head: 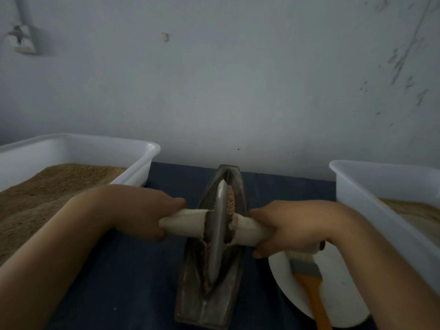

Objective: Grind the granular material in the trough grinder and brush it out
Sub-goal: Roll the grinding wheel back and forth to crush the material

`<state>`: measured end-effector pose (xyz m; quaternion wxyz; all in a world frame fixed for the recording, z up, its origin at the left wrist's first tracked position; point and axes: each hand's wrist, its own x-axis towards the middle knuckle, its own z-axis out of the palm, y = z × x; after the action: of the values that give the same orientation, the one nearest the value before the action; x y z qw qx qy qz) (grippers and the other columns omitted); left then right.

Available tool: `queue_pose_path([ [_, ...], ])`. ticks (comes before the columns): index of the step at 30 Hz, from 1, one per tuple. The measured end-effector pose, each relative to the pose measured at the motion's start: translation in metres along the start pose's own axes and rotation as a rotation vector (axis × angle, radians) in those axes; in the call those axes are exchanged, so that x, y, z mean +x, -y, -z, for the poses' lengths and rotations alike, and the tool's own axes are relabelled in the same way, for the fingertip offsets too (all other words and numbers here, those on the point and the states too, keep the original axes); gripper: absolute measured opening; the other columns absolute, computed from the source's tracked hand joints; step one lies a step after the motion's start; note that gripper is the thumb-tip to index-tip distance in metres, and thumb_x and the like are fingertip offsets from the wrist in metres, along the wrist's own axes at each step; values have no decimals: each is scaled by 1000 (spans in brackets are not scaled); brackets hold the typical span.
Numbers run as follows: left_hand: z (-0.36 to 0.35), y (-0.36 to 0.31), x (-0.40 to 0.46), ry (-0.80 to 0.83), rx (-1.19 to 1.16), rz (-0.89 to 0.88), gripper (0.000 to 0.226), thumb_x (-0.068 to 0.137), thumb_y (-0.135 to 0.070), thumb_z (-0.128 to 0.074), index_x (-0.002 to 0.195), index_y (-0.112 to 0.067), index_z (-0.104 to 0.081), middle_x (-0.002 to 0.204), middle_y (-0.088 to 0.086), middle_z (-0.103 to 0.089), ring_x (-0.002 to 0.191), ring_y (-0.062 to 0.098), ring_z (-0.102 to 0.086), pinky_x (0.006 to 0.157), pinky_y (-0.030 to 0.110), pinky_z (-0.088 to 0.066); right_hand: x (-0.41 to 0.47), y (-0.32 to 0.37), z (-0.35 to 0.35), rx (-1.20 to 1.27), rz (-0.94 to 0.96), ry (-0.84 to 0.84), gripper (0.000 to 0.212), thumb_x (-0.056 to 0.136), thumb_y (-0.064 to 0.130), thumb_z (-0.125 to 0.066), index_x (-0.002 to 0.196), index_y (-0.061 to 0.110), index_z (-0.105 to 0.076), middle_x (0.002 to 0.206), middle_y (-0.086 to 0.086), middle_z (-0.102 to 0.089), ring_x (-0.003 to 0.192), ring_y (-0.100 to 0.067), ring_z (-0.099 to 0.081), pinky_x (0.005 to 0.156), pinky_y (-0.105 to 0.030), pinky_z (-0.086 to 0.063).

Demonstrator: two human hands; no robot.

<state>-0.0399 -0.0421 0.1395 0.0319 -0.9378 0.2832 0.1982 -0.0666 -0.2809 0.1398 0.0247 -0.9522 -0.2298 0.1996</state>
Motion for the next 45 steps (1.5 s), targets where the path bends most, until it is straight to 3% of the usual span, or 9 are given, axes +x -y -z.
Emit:
queue_pose_path([
  [5, -6, 1, 21, -125, 19, 48, 25, 92, -23, -54, 102, -27, -31, 99, -5, -50, 83, 7, -46, 74, 18, -36, 14, -6, -4, 18, -46, -94, 19, 87, 33, -62, 94, 24, -46, 93, 5, -53, 81, -8, -50, 62, -19, -38],
  [10, -21, 11, 58, -497, 162, 148, 34, 92, -25, -53, 121, -20, -35, 122, 0, -48, 111, 18, -48, 95, 32, -38, 44, -26, -24, -178, -124, -520, 22, 90, 29, -55, 104, 18, -42, 108, -2, -54, 95, -21, -52, 68, -30, -28],
  [15, -36, 13, 75, -801, 264, 174, 32, 90, -26, -53, 117, -23, -36, 116, -3, -48, 105, 17, -48, 89, 30, -38, 60, -35, -37, -299, -154, -756, 31, 87, 30, -59, 112, 17, -45, 109, -2, -53, 98, -22, -49, 70, -33, -25],
  [22, -22, 11, 54, -491, 157, 118, 35, 92, -28, -54, 121, -21, -36, 123, -2, -49, 110, 15, -49, 95, 31, -39, 39, -21, -21, -148, -132, -433, 28, 91, 27, -56, 113, 14, -45, 112, -4, -55, 96, -19, -52, 69, -28, -33],
  [27, -8, 5, 16, -115, 9, 18, 27, 91, -26, -57, 105, -30, -35, 98, -11, -51, 84, 1, -47, 75, 17, -37, 7, 2, -4, -23, -58, -116, 31, 88, 32, -61, 112, 16, -50, 104, -1, -57, 87, -13, -54, 65, -22, -41],
  [31, -4, 4, 2, -19, -7, -9, 24, 91, -28, -56, 90, -34, -32, 84, -15, -44, 74, 0, -45, 67, 12, -34, -7, 11, -1, 15, -31, -34, 29, 86, 37, -63, 109, 23, -51, 92, 9, -52, 81, -6, -51, 65, -19, -41],
  [37, -10, 7, 26, -141, 2, 44, 27, 91, -24, -56, 99, -28, -31, 88, -11, -45, 75, 3, -43, 70, 19, -34, 13, 4, -9, -47, -105, -175, 30, 90, 29, -58, 114, 15, -47, 108, -4, -56, 90, -15, -53, 66, -27, -39],
  [41, -18, 11, 50, -369, 56, 121, 33, 91, -24, -55, 119, -20, -37, 119, 0, -50, 102, 14, -50, 90, 29, -40, 37, -14, -23, -196, -147, -500, 26, 91, 24, -54, 114, 17, -44, 111, -3, -54, 99, -20, -52, 72, -30, -31],
  [45, -31, 14, 69, -668, 198, 185, 34, 90, -25, -54, 119, -21, -36, 121, -1, -48, 111, 18, -48, 94, 33, -38, 52, -24, -34, -262, -175, -704, 30, 89, 25, -57, 115, 18, -43, 112, -1, -53, 102, -21, -48, 73, -32, -26],
])
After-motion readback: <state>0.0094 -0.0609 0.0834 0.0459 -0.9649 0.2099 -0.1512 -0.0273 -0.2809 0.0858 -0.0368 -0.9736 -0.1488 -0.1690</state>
